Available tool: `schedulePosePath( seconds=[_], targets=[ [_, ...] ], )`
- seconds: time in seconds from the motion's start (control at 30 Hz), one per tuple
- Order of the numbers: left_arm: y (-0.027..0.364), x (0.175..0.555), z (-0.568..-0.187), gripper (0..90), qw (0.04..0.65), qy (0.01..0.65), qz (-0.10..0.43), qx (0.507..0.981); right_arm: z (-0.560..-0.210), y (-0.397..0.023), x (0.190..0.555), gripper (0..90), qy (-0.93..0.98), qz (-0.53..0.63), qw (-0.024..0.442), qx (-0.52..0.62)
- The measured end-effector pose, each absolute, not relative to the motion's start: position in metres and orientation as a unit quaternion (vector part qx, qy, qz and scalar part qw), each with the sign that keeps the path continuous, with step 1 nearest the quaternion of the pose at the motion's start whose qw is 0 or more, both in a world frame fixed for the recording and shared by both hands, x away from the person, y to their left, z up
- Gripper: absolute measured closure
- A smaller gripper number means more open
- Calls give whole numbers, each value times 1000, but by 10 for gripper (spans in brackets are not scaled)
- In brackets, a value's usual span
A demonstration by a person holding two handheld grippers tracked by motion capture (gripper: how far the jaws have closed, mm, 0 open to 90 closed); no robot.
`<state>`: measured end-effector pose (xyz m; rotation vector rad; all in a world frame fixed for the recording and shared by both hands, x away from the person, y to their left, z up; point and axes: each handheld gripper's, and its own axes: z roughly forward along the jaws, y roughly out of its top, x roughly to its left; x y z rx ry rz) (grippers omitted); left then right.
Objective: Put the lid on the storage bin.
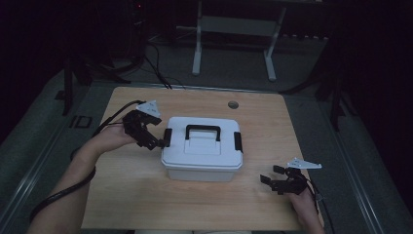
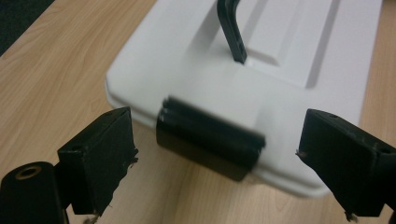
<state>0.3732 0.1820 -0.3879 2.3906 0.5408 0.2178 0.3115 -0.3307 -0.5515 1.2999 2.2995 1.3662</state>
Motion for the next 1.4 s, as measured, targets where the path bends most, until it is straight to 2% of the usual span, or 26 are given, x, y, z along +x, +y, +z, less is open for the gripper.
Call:
schedulePosePath(
  seconds=[0.2,0.73,1.1,1.4],
  targets=[
    [199,362,-399,103,347,216,93,908,-551,-331,312,140,771,458,87,434],
    [235,344,-438,103,363,252,79,894,-548,-334,310,140,764,468,104,432],
    [254,329,-479,104,384,281,73,877,-548,-345,308,139,747,444,173,464],
    [261,314,-508,103,397,299,78,864,-550,-347,308,139,746,430,195,470]
  ],
)
